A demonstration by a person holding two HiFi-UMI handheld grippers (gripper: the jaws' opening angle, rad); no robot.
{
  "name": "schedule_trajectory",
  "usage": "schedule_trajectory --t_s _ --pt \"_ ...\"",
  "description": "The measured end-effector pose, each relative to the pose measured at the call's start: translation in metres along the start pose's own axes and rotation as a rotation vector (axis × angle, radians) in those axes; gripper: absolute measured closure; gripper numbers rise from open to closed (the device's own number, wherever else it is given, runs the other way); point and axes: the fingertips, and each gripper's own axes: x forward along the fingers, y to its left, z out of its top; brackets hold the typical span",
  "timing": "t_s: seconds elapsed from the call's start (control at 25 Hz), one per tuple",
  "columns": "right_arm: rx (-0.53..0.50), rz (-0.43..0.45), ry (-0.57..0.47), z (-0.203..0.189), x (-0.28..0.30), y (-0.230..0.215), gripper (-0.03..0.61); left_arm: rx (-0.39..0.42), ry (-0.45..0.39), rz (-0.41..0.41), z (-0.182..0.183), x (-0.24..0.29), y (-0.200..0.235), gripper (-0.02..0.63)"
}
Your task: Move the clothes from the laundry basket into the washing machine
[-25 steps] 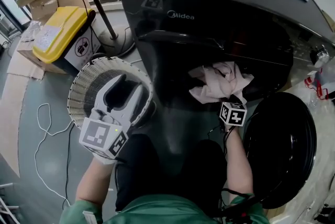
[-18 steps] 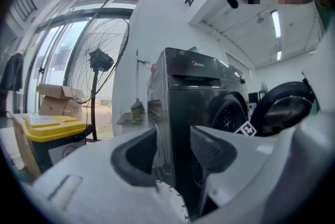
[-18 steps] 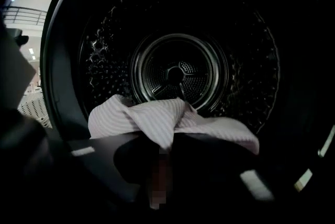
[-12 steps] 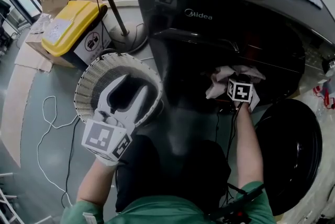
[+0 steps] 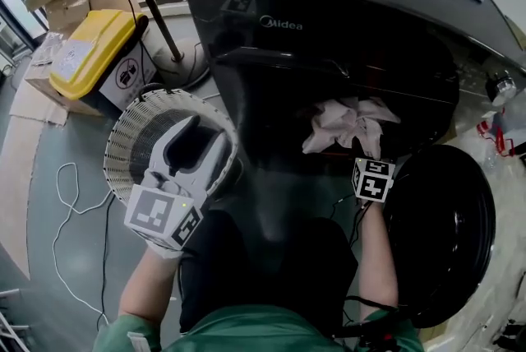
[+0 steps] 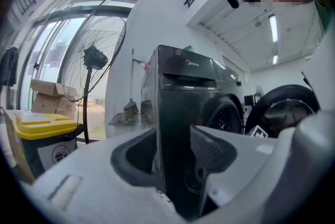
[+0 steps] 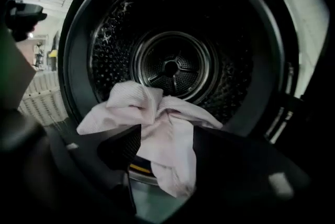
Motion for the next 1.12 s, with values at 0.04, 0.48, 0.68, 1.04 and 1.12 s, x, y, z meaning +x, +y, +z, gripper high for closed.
schedule_trajectory --t_s 0.04,0.48,0.68,1.04,1.12 --pt "0.008 -0.037 0.023 -0.01 -0.002 -0.008 0.284 -0.001 -0.002 -0.002 0.001 0.0 -0.001 0.411" --pt "0.263 0.058 0.121 -0.048 0.04 -0.006 0.545 -0.037 -0.015 0.015 0.002 -0.009 0.01 0.411" --pt "0.26 0.192 -0.06 0.027 0.064 0.014 0.558 -0.04 -0.011 0.055 -0.001 -0.022 0.02 0.411" --pt "0.115 0.175 0.091 0.038 0.115 0.027 0.418 0.014 0.016 0.101 -0.001 -0.038 0.027 0.411" --pt "0.173 0.155 0.074 0.031 0.099 0.021 0.355 0.014 0.019 0.099 -0.002 -0.036 0.028 0.411"
